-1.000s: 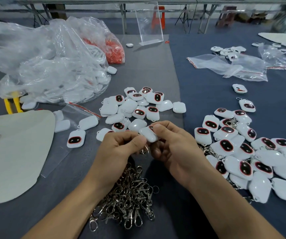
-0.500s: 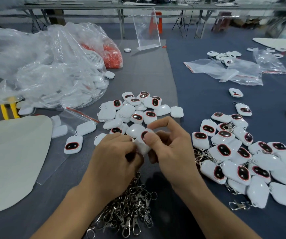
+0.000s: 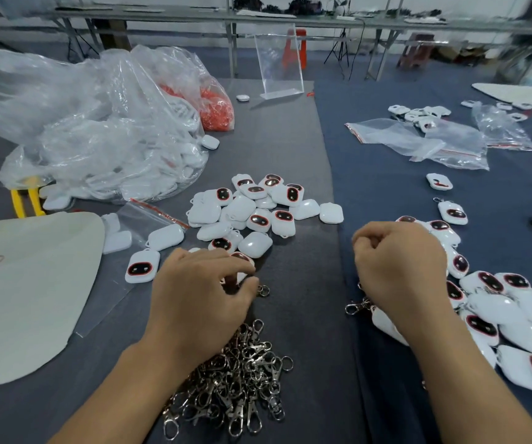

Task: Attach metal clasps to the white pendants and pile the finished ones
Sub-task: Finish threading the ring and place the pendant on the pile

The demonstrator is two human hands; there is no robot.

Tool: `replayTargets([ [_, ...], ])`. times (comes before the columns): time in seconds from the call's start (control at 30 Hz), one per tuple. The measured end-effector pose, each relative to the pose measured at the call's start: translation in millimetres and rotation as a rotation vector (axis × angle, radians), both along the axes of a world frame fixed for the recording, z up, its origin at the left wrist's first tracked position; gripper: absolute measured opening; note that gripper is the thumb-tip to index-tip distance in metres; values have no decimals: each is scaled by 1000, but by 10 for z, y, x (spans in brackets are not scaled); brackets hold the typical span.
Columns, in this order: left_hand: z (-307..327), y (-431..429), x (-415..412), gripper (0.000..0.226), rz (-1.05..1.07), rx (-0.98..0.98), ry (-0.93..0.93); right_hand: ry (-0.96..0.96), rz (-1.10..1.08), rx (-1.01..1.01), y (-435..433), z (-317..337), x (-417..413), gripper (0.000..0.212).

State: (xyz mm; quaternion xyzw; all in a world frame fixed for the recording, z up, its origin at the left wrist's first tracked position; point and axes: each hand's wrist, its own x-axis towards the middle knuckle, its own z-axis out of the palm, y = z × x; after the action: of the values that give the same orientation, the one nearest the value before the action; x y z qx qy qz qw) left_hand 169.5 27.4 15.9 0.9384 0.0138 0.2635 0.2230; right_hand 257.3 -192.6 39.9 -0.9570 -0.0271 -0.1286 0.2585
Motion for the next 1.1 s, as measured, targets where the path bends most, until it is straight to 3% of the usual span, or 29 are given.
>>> replayTargets([
  [0.07,-14,-8,-5,19,4,47,44,12,2,-175,8,7,-13,32],
  [0.23,-31,-37,-11,28,-11,-52,231,-150,224,-139,448,-66,-164,75],
  [0.33,-26,-16,1,18,-61,-63,256,20,516,-62,700,-174,-182,86],
  [0.47,-21,-17,4,20,-91,-61,224,174,722,-35,705,-326,-97,63],
  [0.57,-18,-24,-19,19,-100,-64,208,148,661,77,688,-321,-120,55],
  [0.67,-4,-34,-47,17,-106,-44,220,77,589,7,706,-326,-159,28],
  [0.8,-6,-65,-47,10,-48,-173,115,31,562,-56,682,-344,-180,26],
  [0.93,38,-69,-52,12,54,-379,-66,35,434,111,634,-294,-216,32],
  [1.0,46,-70,-50,13,59,-453,-94,52,348,173,569,-258,-188,23],
  [1.1,-6,-47,-29,16,46,-481,-75,57,281,107,479,-196,-154,10],
])
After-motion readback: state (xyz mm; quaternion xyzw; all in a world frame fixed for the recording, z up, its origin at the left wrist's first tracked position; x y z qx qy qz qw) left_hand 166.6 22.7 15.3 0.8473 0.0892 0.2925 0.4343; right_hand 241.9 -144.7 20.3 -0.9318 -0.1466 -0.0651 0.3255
